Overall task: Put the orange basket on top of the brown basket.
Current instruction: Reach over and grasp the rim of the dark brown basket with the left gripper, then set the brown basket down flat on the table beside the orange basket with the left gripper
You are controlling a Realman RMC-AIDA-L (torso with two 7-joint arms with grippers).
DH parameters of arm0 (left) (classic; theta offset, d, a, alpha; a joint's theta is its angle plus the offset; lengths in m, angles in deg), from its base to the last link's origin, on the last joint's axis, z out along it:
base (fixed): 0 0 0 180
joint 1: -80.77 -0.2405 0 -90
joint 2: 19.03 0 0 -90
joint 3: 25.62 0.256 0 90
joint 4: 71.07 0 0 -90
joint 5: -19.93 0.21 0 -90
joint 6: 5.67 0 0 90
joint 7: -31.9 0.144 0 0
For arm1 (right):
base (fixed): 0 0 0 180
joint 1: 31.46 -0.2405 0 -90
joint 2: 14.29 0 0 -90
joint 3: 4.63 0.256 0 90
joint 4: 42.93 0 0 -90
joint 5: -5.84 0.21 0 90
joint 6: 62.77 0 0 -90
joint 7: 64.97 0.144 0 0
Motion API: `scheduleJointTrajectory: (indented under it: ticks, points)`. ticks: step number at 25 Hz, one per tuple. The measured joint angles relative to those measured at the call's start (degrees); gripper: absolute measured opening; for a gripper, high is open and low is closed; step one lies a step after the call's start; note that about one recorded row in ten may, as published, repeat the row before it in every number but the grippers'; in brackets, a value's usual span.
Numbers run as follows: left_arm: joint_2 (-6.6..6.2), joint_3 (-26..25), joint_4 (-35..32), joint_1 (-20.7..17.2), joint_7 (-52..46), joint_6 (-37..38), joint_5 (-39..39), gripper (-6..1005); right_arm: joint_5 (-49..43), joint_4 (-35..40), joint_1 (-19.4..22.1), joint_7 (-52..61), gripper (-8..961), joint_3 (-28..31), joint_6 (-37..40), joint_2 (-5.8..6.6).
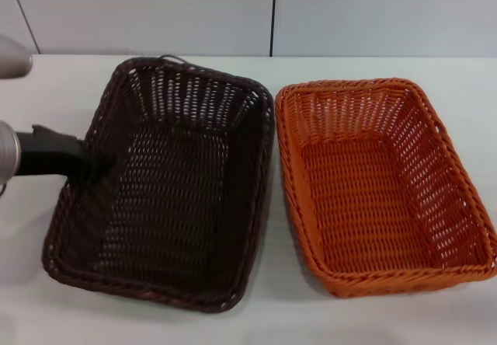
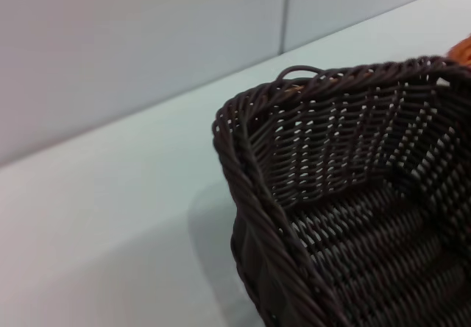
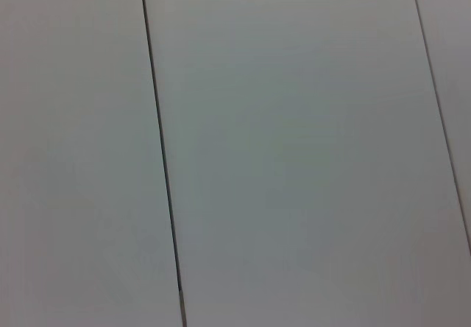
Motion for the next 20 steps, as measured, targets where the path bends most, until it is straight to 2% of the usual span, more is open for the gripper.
scheduleJointTrajectory:
  ticks: [3, 5, 6, 7, 11, 12, 14, 17, 20]
  points:
    - [-0.04, -4.0, 0.7, 1.8, 6.1, -4.7, -3.3, 251, 0.0, 0.0, 0.1, 0.0, 830, 0.0, -0.3, 0.01]
    - [-0.04, -4.0, 0.7, 1.8, 6.1, -4.7, -3.3, 250, 0.0, 0.1, 0.3, 0.0, 830, 0.0, -0.6, 0.02]
    - [-0.04, -6.5, 0.9, 3.0, 10.1, -8.2, -5.3, 249, 0.0, 0.2, 0.4, 0.0, 830, 0.1, -0.8, 0.02]
    - [-0.04, -10.8, 1.2, 6.4, 16.4, -15.9, -7.4, 243, 0.0, 0.2, 0.5, -0.1, 830, 0.1, -1.0, 0.00]
    - [-0.03, -12.8, 1.5, 8.3, 19.0, -19.6, -7.6, 221, 0.0, 0.3, 0.7, -0.1, 830, -0.1, -1.5, -0.14]
    - [-0.12, -14.6, 1.6, 11.0, 21.8, -23.1, -7.4, 215, 0.0, 0.3, 0.7, -0.1, 830, -0.1, -1.6, -0.15]
    - [-0.29, -15.8, 1.5, 12.4, 23.2, -24.5, -7.1, 203, 0.0, 0.4, 0.8, -0.1, 830, -0.2, -1.8, -0.15]
    - [-0.68, -16.9, 0.5, 14.5, 26.2, -26.1, -6.9, 197, 0.0, 0.7, 0.8, -0.2, 829, -0.3, -2.1, -0.17]
    - [-1.68, -17.2, -2.8, 17.7, 29.5, -27.5, -6.6, 191, 0.0, 0.8, 0.8, -0.2, 829, -0.4, -2.1, -0.21]
